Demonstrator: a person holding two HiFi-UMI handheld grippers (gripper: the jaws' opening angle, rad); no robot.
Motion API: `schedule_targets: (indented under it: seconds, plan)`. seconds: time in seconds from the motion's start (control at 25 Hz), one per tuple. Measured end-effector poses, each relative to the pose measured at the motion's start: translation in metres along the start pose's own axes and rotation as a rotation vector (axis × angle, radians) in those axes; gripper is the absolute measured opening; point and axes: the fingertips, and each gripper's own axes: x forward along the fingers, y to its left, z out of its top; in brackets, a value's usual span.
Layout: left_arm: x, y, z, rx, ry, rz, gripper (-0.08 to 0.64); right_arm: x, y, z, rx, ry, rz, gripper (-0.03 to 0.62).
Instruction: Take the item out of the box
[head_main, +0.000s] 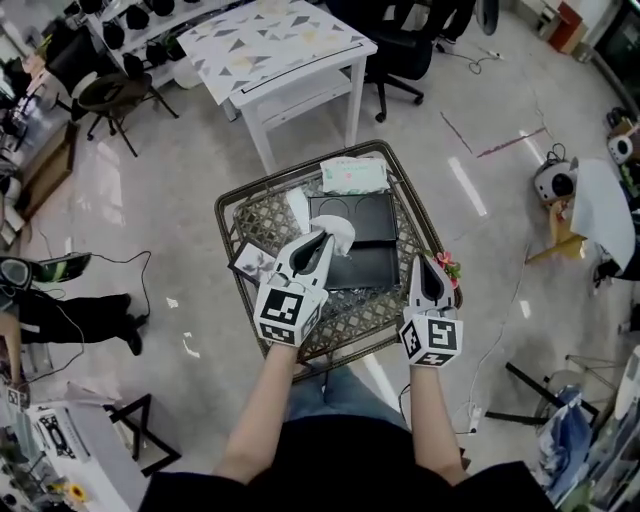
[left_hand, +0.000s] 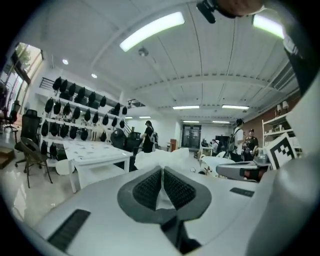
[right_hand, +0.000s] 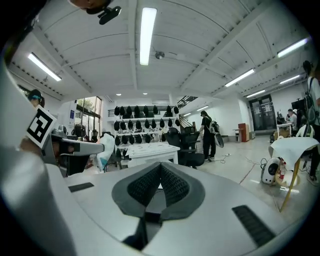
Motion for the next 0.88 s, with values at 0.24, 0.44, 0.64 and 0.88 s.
schedule_targets:
  seconds: [0.24,0.44,0.64,0.88]
  plan:
    - [-0.036,0.024,0.044,0.033,-0.121,0.079,0.031,-0.017,0.017,0.034,-0.02,-0.077,0.021,0.002]
    - [-0.056,0.028,0.067,0.089,-0.183,0.099,0.031,-0.028,0.028,0.058,-0.031,-0.135,0.033,0.002]
    - [-0.071,0.023,0.076,0.106,-0.21,0.105,0.031,-0.042,0.036,0.073,-0.048,-0.172,0.042,0.002]
    - [-0.083,0.013,0.076,0.123,-0.212,0.092,0.031,-0.058,0.043,0.081,-0.061,-0.202,0.042,0.002]
